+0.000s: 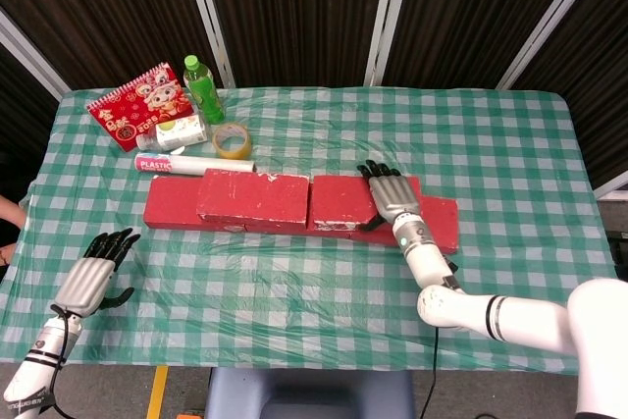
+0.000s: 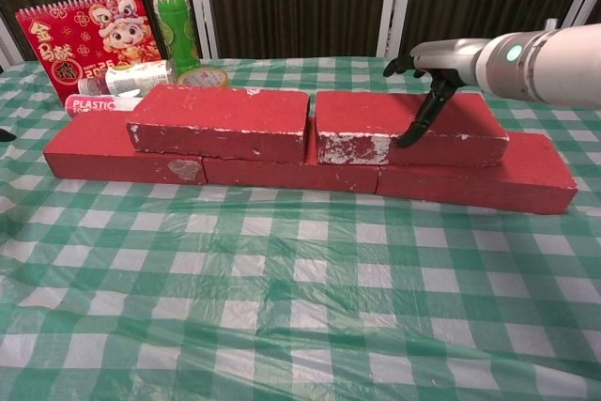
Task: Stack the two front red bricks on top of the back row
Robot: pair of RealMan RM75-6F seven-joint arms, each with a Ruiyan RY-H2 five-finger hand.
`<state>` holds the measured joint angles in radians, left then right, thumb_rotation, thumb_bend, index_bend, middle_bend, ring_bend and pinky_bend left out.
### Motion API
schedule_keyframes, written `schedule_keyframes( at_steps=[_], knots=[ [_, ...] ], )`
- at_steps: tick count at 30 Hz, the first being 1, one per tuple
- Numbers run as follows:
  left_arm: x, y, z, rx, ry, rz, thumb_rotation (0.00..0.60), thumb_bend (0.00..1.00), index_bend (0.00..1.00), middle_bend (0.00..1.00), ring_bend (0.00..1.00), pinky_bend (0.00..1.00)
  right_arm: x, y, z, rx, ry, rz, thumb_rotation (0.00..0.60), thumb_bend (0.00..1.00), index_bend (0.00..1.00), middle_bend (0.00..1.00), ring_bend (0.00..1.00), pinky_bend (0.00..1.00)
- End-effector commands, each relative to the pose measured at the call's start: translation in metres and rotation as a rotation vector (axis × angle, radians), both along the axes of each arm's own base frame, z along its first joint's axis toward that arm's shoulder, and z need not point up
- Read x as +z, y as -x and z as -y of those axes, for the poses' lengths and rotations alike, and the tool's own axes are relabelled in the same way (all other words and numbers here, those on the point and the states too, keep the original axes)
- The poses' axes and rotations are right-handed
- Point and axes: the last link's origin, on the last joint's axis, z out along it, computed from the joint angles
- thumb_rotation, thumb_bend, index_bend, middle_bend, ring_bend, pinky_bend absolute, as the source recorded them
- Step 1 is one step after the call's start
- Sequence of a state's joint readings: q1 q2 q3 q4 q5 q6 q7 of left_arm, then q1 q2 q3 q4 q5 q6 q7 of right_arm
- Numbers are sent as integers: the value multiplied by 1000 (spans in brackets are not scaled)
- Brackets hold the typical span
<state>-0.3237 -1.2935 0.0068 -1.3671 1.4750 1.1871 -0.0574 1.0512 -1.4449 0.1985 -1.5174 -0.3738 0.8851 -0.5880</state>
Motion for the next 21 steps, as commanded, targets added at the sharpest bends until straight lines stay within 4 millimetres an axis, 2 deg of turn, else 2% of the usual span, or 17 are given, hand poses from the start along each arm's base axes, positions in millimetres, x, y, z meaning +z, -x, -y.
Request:
schedule_keyframes(
  at_steps=[1, 9, 13, 18, 21],
  knots=[
    [0, 0, 1, -1, -2, -1, 600, 304, 0, 10, 0, 20, 9, 4, -2, -4, 7, 15, 600, 120, 0, 0, 0, 237],
    [-1, -2, 2, -9, 1, -3, 600, 305, 0, 11, 0, 20, 31, 18, -8, -13, 6, 37, 600, 118, 0, 0, 0, 228],
    [0, -3, 3, -14, -4, -4, 600, 305, 0, 10, 0, 20, 50, 28, -15, 6, 43, 40, 600, 118, 0, 0, 0, 222],
    [0, -3, 4, -13, -4, -9, 600, 304, 0, 10, 0, 21, 82, 69, -35, 19, 100, -2, 600, 118, 5, 0, 0, 170],
    [-1, -3, 5, -13, -4, -14, 600, 304, 0, 11, 0, 21, 99, 98, -48, 15, 120, -36, 600, 118, 70, 0, 0, 136]
  ],
)
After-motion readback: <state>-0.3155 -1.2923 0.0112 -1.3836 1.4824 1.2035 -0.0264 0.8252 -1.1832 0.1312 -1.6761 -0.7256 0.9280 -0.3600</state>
